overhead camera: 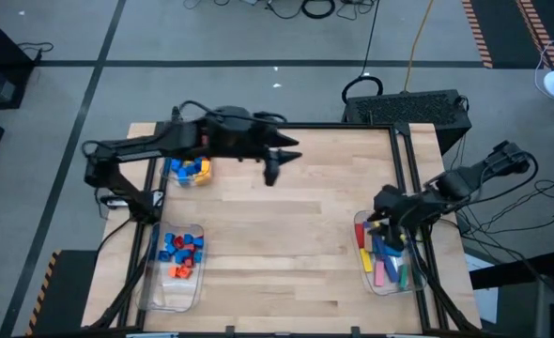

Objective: Sort blocks by size
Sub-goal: Return to Home Position

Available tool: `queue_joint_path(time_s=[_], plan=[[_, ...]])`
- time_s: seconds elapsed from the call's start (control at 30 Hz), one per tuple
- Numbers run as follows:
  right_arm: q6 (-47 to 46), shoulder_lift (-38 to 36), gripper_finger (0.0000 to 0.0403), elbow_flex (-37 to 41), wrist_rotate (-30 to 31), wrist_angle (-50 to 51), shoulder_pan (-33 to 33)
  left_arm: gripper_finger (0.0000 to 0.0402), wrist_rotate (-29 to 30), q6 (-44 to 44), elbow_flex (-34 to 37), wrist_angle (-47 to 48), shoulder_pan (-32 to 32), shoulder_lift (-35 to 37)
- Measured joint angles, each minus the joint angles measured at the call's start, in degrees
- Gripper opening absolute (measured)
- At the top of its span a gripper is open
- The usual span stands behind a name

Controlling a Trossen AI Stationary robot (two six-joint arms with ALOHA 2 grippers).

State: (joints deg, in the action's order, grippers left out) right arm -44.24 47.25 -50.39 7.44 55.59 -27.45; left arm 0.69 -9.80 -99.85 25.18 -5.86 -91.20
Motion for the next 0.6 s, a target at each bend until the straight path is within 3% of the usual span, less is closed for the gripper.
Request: queue_joint_path(time_s=[0.13,0.27,0.43,0.6], plan=[[11.57,-1.18,0.0096,-2.01,6.69,-9.06,0.01,0.0126,0.12,2.61,0.00,4.71,0.02,5.50],[28.98,-1.49,0.0012,-3.88,8.61,-11.03,0.07,0.0081,0.09,4.38,-0.04,11.04,0.03,9.99],[33.59,-2.01,0.0014,-7.43,10.84,-13.14,0.66,0.0013,-0.68,6.09,-0.02,17.98,0.04,14.65],[44.87,-4.75,0.0003,-10.36,11.26,-21.70,1.31,0.0005,-0.84,8.03,-0.02,19.28,0.12,18.77]])
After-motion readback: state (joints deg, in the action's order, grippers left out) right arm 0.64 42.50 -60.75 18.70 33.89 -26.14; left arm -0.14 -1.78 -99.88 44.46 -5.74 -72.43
